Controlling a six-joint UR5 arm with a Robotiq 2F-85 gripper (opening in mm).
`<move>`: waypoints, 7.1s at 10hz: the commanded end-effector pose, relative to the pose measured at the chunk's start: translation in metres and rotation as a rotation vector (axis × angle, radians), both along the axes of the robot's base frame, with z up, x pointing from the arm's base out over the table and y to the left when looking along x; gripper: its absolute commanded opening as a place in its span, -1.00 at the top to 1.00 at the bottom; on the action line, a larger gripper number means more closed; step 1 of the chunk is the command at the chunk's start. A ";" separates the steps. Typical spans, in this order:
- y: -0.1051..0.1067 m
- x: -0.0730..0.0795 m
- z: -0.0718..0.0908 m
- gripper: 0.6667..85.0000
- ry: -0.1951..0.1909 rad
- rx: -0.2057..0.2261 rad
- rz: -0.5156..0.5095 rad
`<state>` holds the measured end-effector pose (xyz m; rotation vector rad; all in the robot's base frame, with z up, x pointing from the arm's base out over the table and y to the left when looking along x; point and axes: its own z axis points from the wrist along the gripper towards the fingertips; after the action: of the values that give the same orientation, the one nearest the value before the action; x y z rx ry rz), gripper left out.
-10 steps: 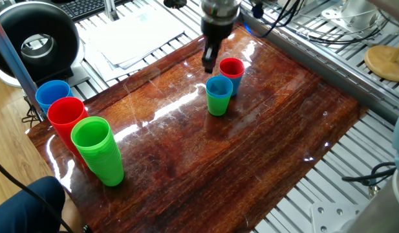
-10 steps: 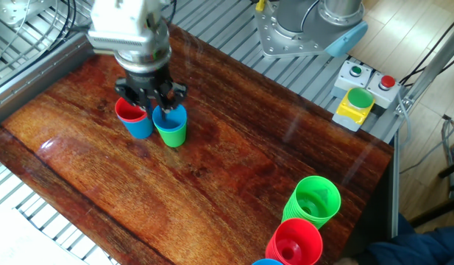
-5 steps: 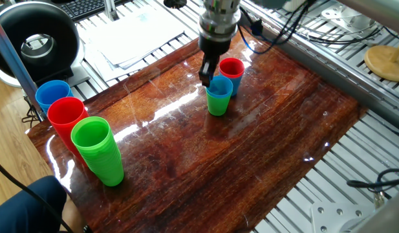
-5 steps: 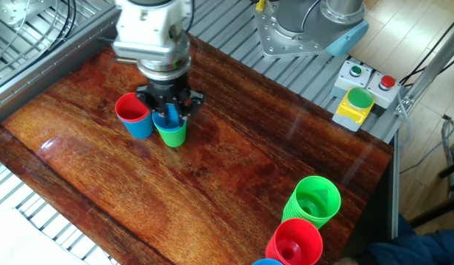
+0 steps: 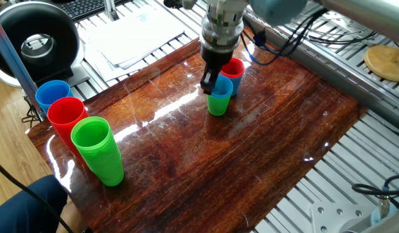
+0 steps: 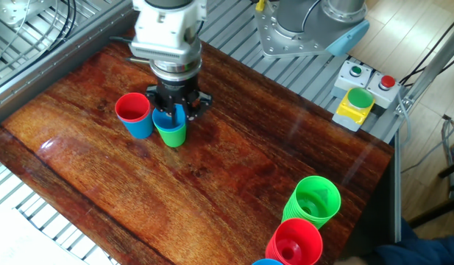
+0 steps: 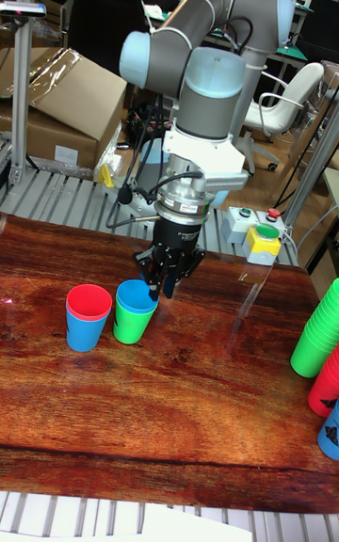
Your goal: Stack the cups
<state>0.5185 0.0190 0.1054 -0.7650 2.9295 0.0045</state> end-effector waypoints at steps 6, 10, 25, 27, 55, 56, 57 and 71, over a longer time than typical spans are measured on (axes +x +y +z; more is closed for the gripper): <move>-0.005 -0.004 -0.022 0.38 -0.040 0.015 0.005; -0.019 -0.002 -0.023 0.98 -0.039 -0.036 -0.026; -0.045 0.002 0.117 0.98 0.076 -0.127 0.138; -0.054 0.015 0.113 0.98 0.051 -0.149 0.189; 0.047 -0.027 0.073 0.79 0.087 -0.008 -0.061; 0.046 -0.027 0.072 0.69 0.087 -0.008 -0.051; 0.046 -0.027 0.071 0.61 0.086 -0.004 -0.043; -0.003 -0.018 0.115 0.98 0.093 0.011 -0.085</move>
<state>0.5004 0.0226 0.2107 -0.6692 3.0465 0.0075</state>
